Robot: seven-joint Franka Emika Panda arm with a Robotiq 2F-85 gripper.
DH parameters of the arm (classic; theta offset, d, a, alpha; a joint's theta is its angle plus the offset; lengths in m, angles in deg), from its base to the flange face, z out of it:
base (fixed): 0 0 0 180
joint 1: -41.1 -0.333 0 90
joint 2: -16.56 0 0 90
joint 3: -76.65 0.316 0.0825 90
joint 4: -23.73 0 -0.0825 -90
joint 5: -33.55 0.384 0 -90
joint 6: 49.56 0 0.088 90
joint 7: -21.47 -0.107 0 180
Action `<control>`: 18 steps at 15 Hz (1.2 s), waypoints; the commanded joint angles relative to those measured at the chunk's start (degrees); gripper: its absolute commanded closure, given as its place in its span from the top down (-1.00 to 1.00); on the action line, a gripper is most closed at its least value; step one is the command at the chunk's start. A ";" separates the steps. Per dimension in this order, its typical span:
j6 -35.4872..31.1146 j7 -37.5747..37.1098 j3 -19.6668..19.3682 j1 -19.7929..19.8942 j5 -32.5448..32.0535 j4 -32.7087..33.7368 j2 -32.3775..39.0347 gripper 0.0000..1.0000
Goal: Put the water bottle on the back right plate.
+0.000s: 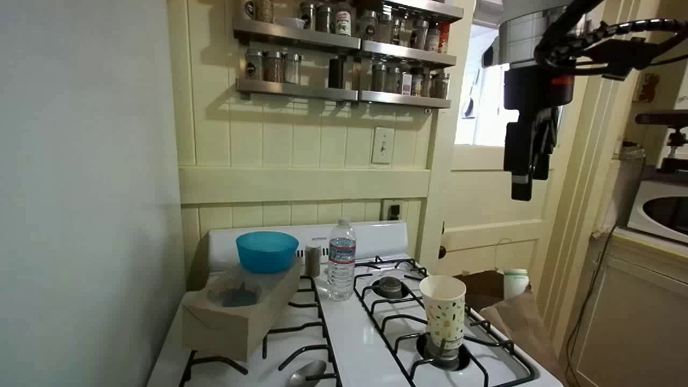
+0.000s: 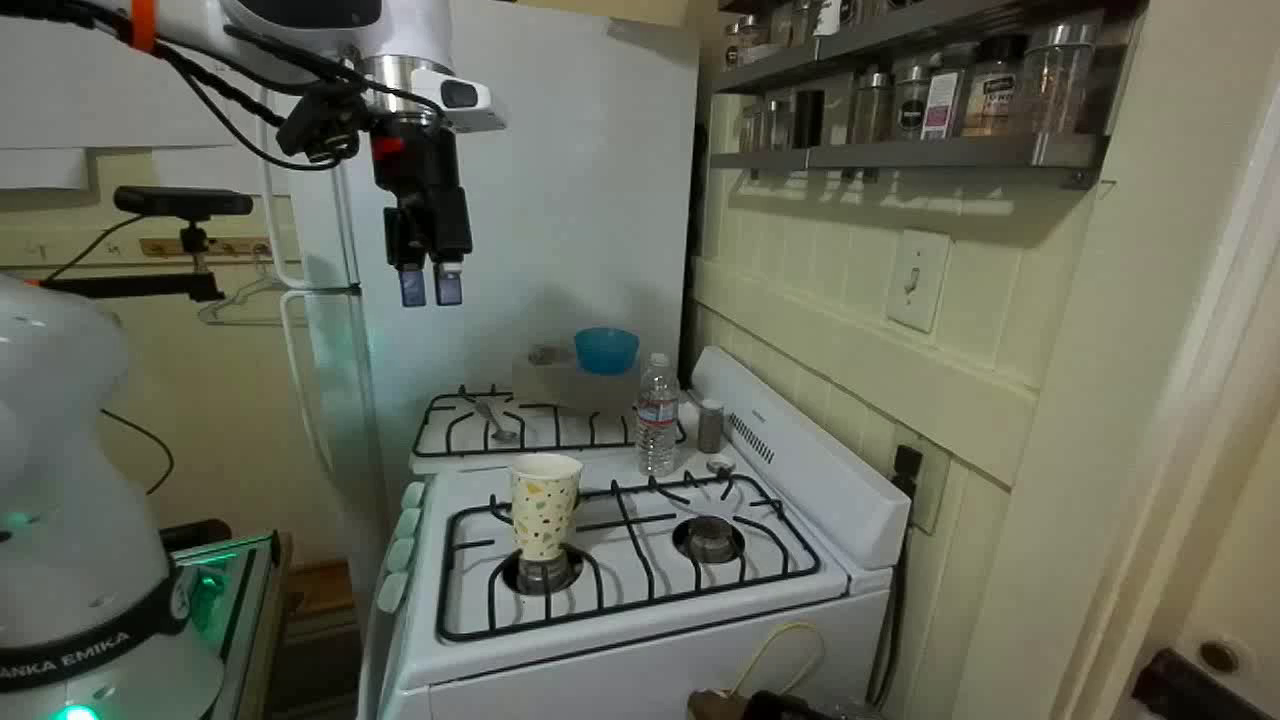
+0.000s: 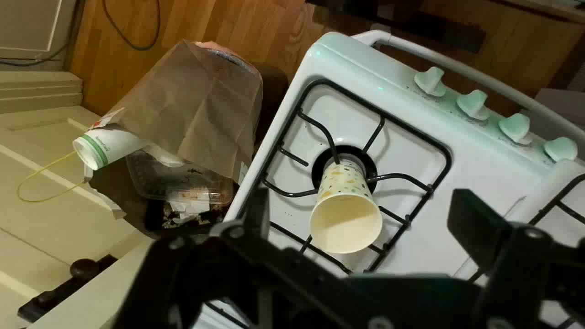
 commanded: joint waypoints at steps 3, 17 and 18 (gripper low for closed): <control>0.28 -0.88 -1.09 -1.52 -0.78 0.16 0.20 1.00; -40.39 -6.40 -4.70 -1.97 9.11 3.64 21.80 1.00; -43.64 -5.52 -5.51 -2.78 11.62 5.32 25.22 1.00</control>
